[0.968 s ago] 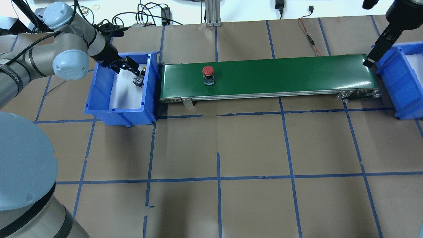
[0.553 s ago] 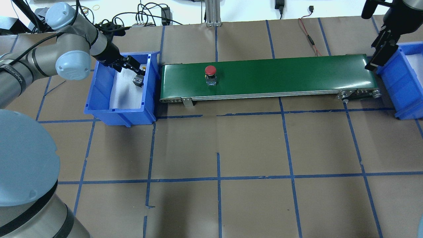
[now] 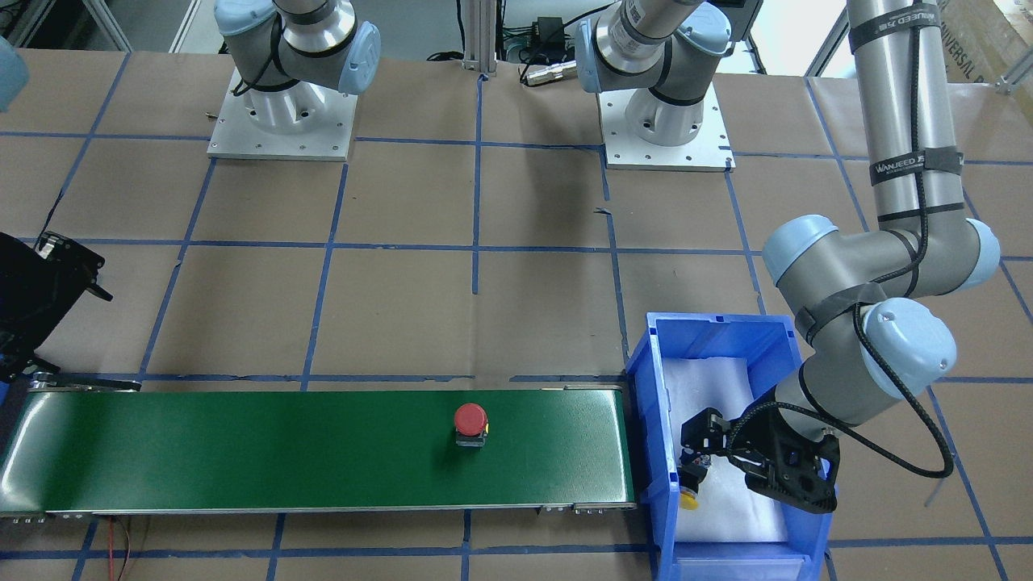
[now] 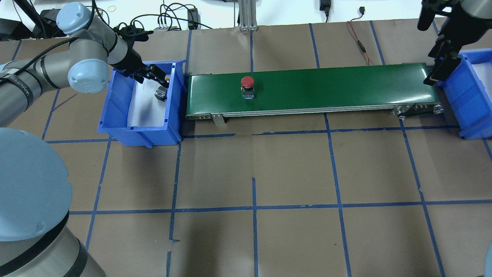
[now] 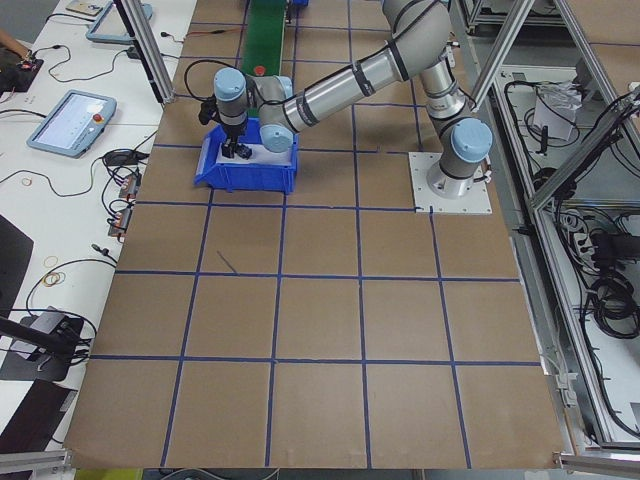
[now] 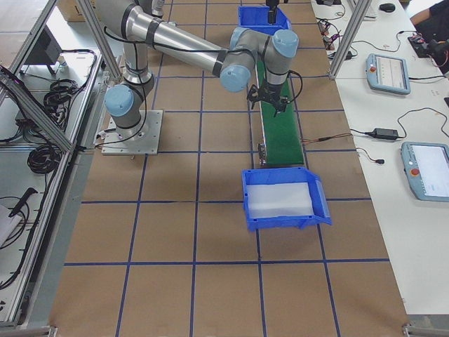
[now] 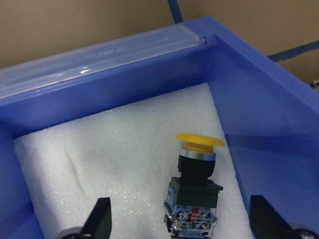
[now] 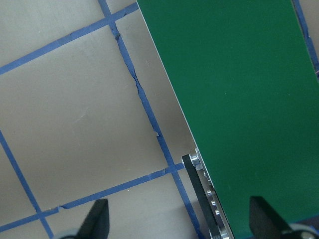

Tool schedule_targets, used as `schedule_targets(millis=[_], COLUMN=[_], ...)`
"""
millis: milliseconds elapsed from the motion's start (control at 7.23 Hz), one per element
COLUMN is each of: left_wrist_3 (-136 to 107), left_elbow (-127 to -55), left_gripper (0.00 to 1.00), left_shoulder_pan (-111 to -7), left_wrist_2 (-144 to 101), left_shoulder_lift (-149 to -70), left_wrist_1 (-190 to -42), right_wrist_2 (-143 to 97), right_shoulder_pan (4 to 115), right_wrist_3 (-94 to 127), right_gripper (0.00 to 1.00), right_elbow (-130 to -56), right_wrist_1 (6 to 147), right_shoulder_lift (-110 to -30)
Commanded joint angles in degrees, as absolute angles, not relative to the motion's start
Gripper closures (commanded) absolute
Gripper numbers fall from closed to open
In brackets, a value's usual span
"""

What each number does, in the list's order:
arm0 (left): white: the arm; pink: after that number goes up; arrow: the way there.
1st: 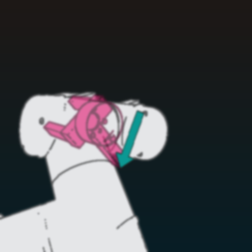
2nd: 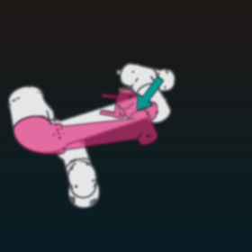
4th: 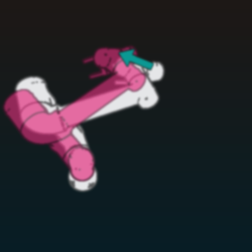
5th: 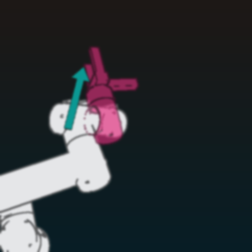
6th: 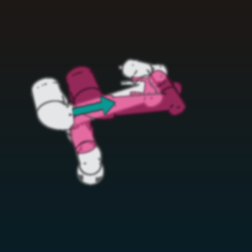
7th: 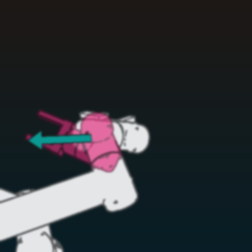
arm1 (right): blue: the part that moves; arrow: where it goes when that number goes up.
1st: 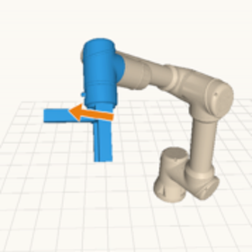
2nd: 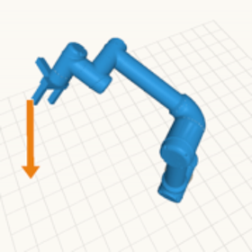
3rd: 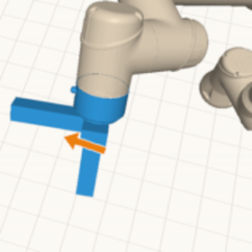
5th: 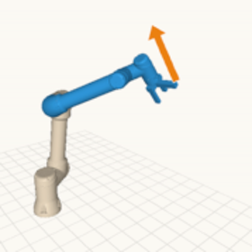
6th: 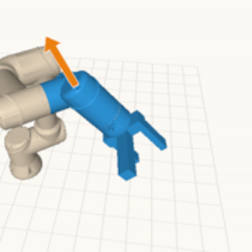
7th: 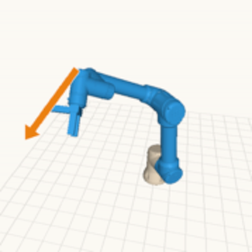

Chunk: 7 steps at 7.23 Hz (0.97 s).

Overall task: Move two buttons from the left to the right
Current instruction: 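Lower left gripper toward yellow button while right gripper moves to belt end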

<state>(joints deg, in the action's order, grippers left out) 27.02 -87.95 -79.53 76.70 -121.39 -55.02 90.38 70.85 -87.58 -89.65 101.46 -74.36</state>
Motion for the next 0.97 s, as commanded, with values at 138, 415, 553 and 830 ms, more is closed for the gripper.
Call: schedule_targets(millis=[138, 415, 553, 830], left_wrist_3=[27.07, 26.9, 26.89, 26.89], left_elbow=[-87.98, -87.98, -87.98, -88.15], left_gripper=[0.04, 0.04, 0.05, 0.05], left_shoulder_pan=[-79.63, -79.63, -79.63, -79.63], left_wrist_2=[76.82, 76.64, 76.47, 76.46], left_shoulder_lift=[-121.64, -122.34, -122.87, -122.96], left_wrist_1=[-55.02, -55.02, -54.67, -54.58], right_wrist_2=[89.3, 89.21, 89.12, 88.95], right_shoulder_pan=[71.36, 71.45, 71.63, 71.72], right_wrist_3=[-94.6, -98.77, -103.84, -104.41], right_gripper=[0.0, 0.03, 0.03, 0.02], right_elbow=[-95.0, -95.27, -95.62, -95.62], right_wrist_1=[114.21, 118.88, 121.0, 121.03], right_shoulder_lift=[-71.89, -71.55, -71.11, -71.19])
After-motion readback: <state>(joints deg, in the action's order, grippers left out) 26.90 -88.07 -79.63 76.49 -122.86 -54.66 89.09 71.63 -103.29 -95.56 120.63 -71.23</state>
